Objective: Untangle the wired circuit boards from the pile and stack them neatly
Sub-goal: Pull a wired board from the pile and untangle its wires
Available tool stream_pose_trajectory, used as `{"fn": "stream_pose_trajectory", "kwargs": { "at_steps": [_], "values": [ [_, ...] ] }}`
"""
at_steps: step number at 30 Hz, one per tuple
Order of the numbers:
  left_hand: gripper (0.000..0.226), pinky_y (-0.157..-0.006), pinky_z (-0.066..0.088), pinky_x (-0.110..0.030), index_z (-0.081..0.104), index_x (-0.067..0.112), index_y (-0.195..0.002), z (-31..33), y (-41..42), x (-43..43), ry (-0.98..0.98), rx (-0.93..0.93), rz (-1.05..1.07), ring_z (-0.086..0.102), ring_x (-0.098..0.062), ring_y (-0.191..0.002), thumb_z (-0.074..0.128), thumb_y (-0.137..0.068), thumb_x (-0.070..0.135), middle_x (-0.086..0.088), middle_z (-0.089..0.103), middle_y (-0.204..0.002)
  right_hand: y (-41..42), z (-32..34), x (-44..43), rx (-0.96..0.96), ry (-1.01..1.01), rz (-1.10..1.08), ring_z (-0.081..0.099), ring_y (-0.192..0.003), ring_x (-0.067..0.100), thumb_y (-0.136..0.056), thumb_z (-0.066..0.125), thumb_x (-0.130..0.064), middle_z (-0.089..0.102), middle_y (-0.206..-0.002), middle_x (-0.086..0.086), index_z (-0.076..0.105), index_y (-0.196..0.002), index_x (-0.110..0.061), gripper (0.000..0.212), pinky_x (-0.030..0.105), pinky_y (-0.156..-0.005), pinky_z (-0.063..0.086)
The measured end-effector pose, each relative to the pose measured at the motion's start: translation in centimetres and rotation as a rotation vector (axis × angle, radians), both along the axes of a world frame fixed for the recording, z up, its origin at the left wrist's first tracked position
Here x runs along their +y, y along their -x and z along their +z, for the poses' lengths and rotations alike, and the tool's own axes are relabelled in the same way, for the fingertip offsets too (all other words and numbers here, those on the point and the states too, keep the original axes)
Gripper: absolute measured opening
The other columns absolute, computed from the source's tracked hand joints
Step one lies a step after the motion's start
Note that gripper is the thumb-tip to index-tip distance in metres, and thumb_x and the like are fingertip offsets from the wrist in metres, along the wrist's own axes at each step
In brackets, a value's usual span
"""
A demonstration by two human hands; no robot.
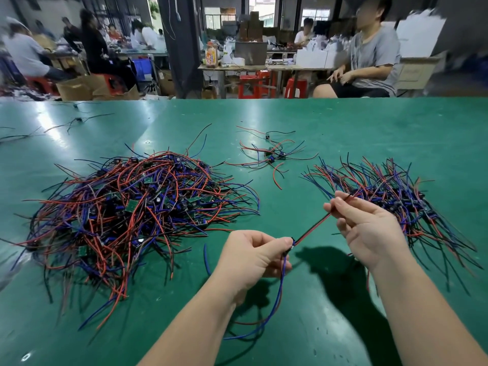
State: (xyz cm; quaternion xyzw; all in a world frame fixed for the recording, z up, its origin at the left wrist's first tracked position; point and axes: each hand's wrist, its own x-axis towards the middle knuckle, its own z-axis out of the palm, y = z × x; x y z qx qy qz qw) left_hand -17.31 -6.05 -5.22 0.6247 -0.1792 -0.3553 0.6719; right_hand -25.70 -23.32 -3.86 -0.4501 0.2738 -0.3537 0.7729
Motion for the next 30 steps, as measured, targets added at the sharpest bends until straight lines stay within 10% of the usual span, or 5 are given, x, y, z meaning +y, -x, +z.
{"fn": "stream_pose_trajectory", "kwargs": {
  "at_steps": [24,30],
  "values": [
    [0.019,-0.046,0.048,-0.02,0.068,0.01,-0.06,-0.5,-1.4,0.9,-0.098,-0.061,-0.191,0.065,-0.017,-0.05,0.076,-0.077,0.012,-0.007,0.064,-0.056,-0.9,0.9,0.1,0.06,0.253,-0.157,0.067,-0.05,0.017,-0.089,0.065,-0.009,0.062,-0.051,0.002,0.055,-0.065,-0.01,0.025,0.018,-0.04,0.046],
    [0.004,-0.05,0.052,-0.022,0.072,0.009,-0.084,-0.7,-1.5,0.9,-0.086,0.029,-0.248,0.066,-0.015,-0.054,0.069,-0.083,0.012,-0.005,0.068,-0.064,-1.6,0.0,-0.1,0.042,0.241,-0.048,0.069,-0.061,0.015,-0.093,0.06,-0.018,0.07,-0.065,0.003,0.067,-0.078,-0.013,0.017,0.02,-0.051,0.052]
  ]
}}
